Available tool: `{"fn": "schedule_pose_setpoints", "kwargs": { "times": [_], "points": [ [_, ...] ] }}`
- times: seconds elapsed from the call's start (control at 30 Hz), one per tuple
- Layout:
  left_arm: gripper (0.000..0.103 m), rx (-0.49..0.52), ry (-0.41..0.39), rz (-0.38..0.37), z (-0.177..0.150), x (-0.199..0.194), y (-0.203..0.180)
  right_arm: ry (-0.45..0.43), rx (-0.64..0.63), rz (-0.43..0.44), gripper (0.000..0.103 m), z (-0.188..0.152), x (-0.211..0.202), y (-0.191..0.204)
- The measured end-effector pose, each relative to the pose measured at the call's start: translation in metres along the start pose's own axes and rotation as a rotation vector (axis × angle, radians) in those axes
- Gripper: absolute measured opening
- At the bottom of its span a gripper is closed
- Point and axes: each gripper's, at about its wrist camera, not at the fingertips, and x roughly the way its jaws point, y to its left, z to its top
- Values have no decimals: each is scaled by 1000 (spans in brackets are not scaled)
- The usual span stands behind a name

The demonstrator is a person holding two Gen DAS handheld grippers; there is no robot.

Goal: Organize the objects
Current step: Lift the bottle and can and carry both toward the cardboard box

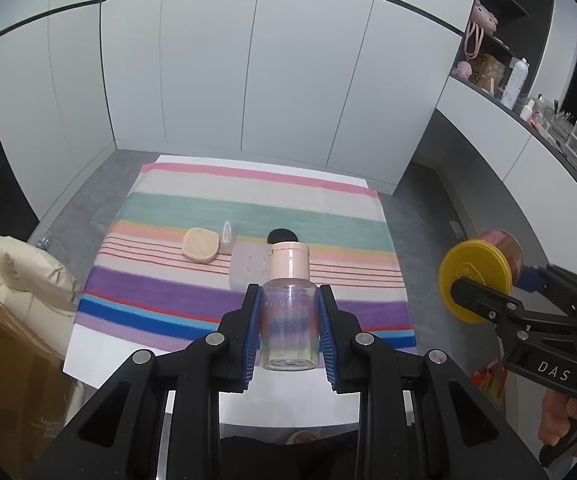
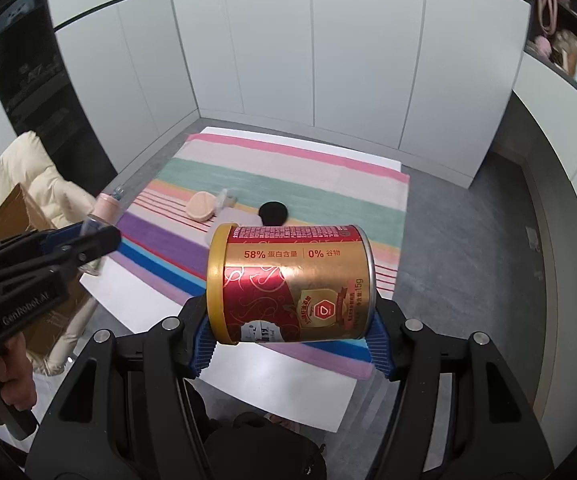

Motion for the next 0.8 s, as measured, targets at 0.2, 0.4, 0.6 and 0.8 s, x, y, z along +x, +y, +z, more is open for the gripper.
{"fn": "schedule_pose_setpoints", "kwargs": {
  "times": [0.2, 0.4, 0.6, 0.8],
  "points": [
    [27, -21, -1, 16, -2, -4, 18, -3, -36, 2, 64, 4, 2, 19],
    [27, -53, -26, 38, -1, -13, 41, 14, -10, 21, 64, 11, 12, 27],
    [27, -62, -39, 80, -3, -18, 60, 14, 2, 47, 64, 19, 18, 39],
    [27, -91, -51, 103, -5, -25, 80, 16, -33, 72, 64, 25, 24, 61]
  ]
}}
